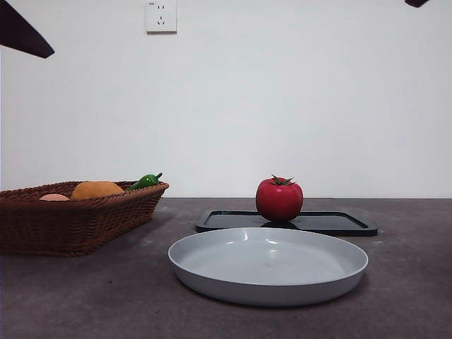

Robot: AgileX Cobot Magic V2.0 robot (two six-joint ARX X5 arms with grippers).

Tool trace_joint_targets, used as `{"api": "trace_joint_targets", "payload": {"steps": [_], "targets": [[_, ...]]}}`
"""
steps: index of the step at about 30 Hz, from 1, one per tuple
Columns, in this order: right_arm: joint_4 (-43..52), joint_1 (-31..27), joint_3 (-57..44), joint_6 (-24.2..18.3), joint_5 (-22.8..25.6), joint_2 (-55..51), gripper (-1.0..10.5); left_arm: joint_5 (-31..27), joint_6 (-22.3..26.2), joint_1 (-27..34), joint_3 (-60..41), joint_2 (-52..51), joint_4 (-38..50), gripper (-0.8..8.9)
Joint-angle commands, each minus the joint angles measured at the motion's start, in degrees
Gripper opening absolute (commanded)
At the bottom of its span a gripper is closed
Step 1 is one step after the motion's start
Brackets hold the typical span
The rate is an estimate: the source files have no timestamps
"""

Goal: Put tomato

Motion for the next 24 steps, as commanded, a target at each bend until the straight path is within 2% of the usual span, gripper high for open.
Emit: {"api": "trace_joint_targets", "payload": {"steps": [1, 6, 24], "targets": [[0.6, 0.5, 0.3, 0.6, -0.2, 0.2, 1.8, 0.3, 0.7, -0.2, 1.1, 0.3, 0.4, 2.62], [0.5, 0.5, 0.3, 0.6, -0.2, 0.2, 0.1, 0.3, 0.7, -0.2, 1.1, 0.3, 0.3, 0.19], [0.5, 0.4, 0.4, 0.7, -0.1, 0.2, 0.1, 0.3, 0.7, -0.2, 1.1, 0.3, 0.2, 0.08]]}}
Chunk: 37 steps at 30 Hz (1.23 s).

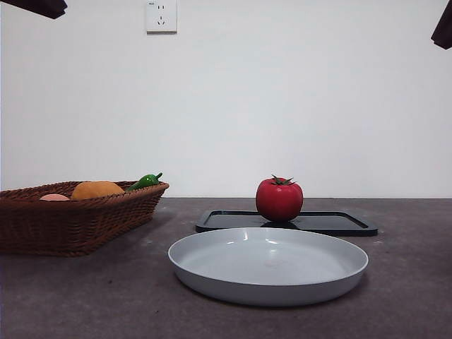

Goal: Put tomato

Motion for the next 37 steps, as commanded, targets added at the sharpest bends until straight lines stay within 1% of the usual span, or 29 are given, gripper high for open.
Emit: {"api": "trace_joint_targets", "payload": {"steps": [1, 13, 14, 15, 18, 21, 24, 28, 30, 33, 37], "targets": [[0.5, 0.4, 0.4, 0.7, -0.1, 0.2, 0.1, 0.3, 0.7, -0.2, 1.1, 0.3, 0.3, 0.08], [0.5, 0.4, 0.4, 0.7, -0.1, 0.2, 0.1, 0.3, 0.7, -0.2, 1.1, 0.3, 0.9, 0.08], [0.5, 0.4, 0.4, 0.7, -0.1, 0.2, 0.1, 0.3, 0.9, -0.2, 1.1, 0.1, 1.2, 0.08], [0.5, 0.4, 0.4, 0.7, -0.1, 0.2, 0.1, -0.4, 2.1, 0.1, 1.1, -0.3, 1.7, 0.08], [0.5, 0.4, 0.4, 0.7, -0.1, 0.2, 0.1, -4.4, 3.6, 2.5, 1.0, -2.4, 5.0, 0.08], [0.6, 0.4, 0.4, 0.7, -0.1, 0.2, 0.1, -8.7, 4.6, 6.8, 0.7, -6.0, 12.1, 0.08], [0.5, 0.4, 0.4, 0.7, -0.1, 0.2, 0.1, -11.9, 5.1, 12.2, -1.2, -10.6, 21.1, 0.08], [0.5, 0.4, 0.4, 0.7, -0.1, 0.2, 0.1, -19.3, 5.2, 18.5, -7.5, -18.0, 33.1, 0.08], [0.5, 0.4, 0.4, 0.7, -0.1, 0.2, 0.1, -23.3, 5.1, 20.8, -11.6, -21.8, 37.2, 0.08], [0.5, 0.4, 0.4, 0.7, -0.1, 0.2, 0.1, -28.1, 4.9, 22.9, -17.9, -27.2, 41.2, 0.08], [0.5, 0.4, 0.4, 0.7, -0.1, 0.2, 0.1, -30.9, 4.7, 24.5, -26.1, -33.9, 42.9, 0.08]]}}
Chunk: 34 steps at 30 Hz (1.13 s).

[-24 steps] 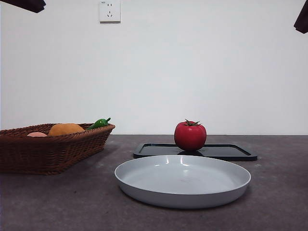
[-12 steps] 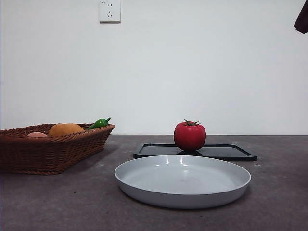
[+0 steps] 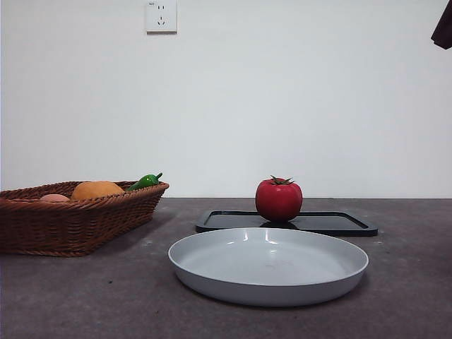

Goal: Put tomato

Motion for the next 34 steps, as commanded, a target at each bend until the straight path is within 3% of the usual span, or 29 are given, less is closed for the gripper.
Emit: {"api": "trace_joint_targets", "payload": {"steps": [1, 14, 34], "targets": [[0.5, 0.4, 0.4, 0.7, -0.1, 0.2, 0.1, -1.4, 0.0, 0.6, -4.9, -3.5, 1.1, 0.08], [0.5, 0.4, 0.4, 0.7, -0.1, 0.2, 0.1, -2.3, -3.0, 1.3, -23.6, -15.3, 1.8, 0.08], [0.5, 0.4, 0.4, 0.7, -0.1, 0.2, 0.1, -2.3, -3.9, 1.6, -29.6, -18.1, -4.2, 0.08]]}}
